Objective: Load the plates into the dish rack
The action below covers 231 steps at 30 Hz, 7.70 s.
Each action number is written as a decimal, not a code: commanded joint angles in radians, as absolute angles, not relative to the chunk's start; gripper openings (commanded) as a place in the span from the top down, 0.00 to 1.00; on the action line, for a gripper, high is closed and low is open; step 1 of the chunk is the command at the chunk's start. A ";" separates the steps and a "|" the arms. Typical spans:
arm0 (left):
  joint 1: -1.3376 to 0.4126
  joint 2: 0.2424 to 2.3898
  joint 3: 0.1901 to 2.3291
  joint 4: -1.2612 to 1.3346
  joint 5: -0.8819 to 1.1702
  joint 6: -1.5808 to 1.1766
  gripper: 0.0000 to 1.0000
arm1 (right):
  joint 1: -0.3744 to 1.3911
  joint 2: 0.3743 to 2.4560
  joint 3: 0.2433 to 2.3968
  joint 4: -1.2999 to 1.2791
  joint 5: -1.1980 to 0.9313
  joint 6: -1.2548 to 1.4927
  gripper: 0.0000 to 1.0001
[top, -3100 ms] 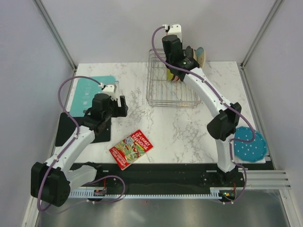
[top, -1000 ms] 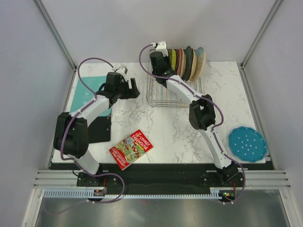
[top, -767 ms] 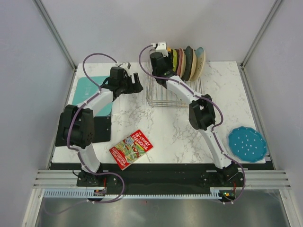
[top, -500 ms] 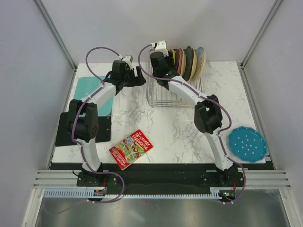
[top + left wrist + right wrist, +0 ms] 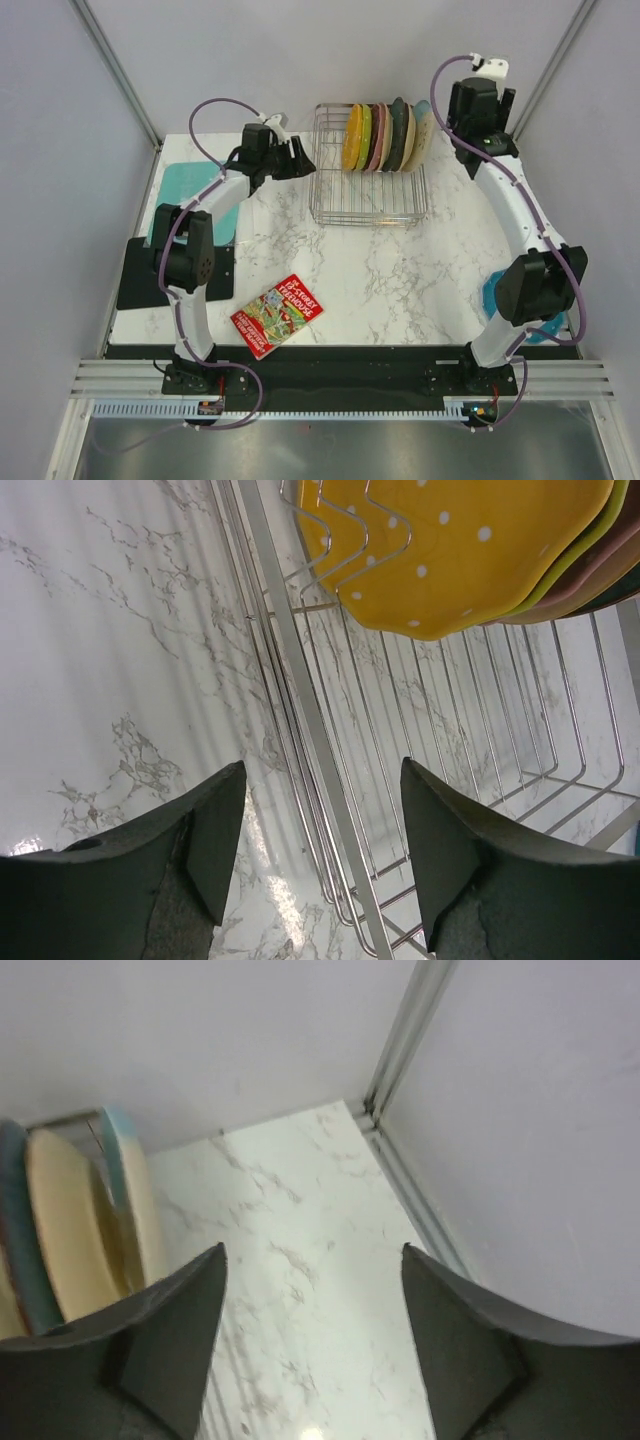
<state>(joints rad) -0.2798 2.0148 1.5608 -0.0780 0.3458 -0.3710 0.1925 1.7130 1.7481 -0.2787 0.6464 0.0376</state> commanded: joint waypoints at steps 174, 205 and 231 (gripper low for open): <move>-0.634 1.830 0.855 0.227 0.583 -0.635 0.85 | -0.034 1.446 0.730 -0.569 -0.640 0.155 0.39; -0.683 1.833 0.879 0.224 0.624 -0.644 0.89 | -0.008 1.519 0.704 -0.388 -0.950 0.143 0.88; -0.362 1.183 0.850 -0.216 0.124 -0.187 0.20 | 0.333 1.386 1.546 -0.689 -0.566 0.101 1.00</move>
<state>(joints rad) -0.3874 1.2125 0.8478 -0.2108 0.2577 -0.2008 0.3405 1.3106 1.3025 -0.8543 -0.6651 -0.0101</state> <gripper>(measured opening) 0.747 0.321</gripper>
